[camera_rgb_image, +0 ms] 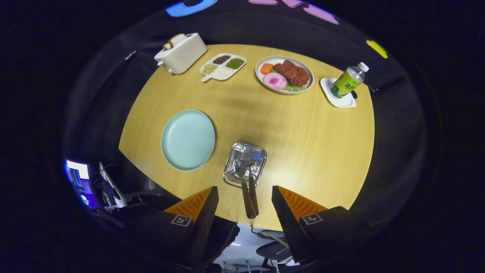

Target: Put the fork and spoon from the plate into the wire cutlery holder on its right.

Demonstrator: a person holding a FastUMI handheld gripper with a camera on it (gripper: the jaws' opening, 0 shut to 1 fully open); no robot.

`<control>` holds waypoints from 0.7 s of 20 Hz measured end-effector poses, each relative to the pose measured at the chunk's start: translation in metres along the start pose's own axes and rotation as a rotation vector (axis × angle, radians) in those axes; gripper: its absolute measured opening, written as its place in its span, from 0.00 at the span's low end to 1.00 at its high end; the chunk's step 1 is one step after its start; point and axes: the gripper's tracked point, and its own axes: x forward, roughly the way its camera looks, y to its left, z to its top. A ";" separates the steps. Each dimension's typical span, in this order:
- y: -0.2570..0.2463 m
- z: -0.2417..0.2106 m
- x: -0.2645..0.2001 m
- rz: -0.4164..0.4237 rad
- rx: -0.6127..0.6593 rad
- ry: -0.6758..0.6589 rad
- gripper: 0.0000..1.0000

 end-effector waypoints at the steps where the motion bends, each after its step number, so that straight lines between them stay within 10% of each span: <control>1: 0.000 0.005 -0.009 -0.015 0.015 -0.081 0.90; 14: -0.017 0.042 -0.131 -0.222 0.111 -0.753 1.00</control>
